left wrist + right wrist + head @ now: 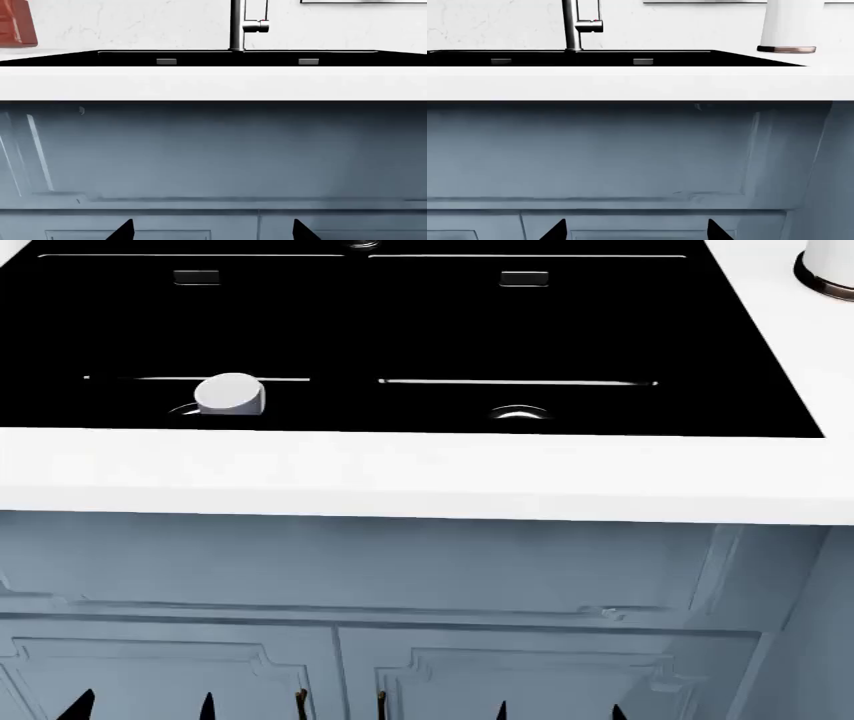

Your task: Turn on the sink faucet.

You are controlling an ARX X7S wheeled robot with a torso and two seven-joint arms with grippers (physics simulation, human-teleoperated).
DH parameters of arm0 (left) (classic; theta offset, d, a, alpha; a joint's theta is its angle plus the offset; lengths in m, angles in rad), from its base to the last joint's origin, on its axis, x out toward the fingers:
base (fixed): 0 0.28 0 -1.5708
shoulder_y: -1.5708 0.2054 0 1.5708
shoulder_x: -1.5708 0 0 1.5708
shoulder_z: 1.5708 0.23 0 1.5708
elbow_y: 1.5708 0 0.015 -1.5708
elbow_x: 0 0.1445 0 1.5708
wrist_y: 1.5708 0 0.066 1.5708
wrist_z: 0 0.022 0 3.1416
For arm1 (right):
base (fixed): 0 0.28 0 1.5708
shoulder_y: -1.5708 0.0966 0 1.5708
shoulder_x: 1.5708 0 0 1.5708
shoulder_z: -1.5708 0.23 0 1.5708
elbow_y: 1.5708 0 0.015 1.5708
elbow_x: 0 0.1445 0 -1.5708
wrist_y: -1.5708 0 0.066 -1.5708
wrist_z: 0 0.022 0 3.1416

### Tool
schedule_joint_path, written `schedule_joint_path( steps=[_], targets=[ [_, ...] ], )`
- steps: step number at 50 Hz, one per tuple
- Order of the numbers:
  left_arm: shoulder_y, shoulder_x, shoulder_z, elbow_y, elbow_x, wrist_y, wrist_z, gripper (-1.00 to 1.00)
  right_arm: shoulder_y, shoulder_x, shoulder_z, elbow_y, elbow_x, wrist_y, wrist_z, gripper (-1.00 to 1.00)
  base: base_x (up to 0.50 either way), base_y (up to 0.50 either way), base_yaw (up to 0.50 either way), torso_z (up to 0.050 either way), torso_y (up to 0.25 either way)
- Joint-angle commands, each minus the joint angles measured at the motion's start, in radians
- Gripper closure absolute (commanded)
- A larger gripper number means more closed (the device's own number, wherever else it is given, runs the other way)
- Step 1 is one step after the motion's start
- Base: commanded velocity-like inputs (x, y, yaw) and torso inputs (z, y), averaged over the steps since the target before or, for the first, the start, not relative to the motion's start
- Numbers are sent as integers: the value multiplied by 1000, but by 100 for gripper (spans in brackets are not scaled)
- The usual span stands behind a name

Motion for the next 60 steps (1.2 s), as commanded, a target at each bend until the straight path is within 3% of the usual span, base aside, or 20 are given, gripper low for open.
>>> schedule_joint_path(
  steps=[1,14,19,24,36,42,56,58,60],
  targets=[
    [2,-16,22,-1,-12,2,-18,-100,-3,16,-22,-9,12,5,19,-100,0,0,0,0,0],
    [-3,-48,64,13,-18,-34,-88,-100,-3,52,-64,-12,54,8,51,-100,0,0,0,0,0],
    [6,-63,83,12,-25,20,-83,-100,-6,63,-81,-16,54,0,57,-100,0,0,0,0,0],
    [46,-88,95,135,-35,7,-72,-100,-24,83,-87,-110,60,48,63,-100,0,0,0,20,0],
    [70,-161,57,573,-82,-323,-85,-100,-21,149,-57,-511,127,365,77,-100,0,0,0,50,8],
    [25,-187,46,695,-106,-465,-84,-100,41,192,-29,-676,161,547,83,-100,0,0,0,50,10],
    [-248,-254,-80,1038,-255,-979,-89,-100,257,258,106,-990,297,983,122,-100,0,0,0,50,10],
    [-287,-305,-74,1047,-341,-1010,-154,-100,305,274,115,-1018,307,1050,132,-100,0,0,0,50,11],
    [-337,-415,-70,1047,-551,-1019,-322,-100,357,286,140,-1045,348,1119,144,-100,0,0,0,50,11]
  ],
)
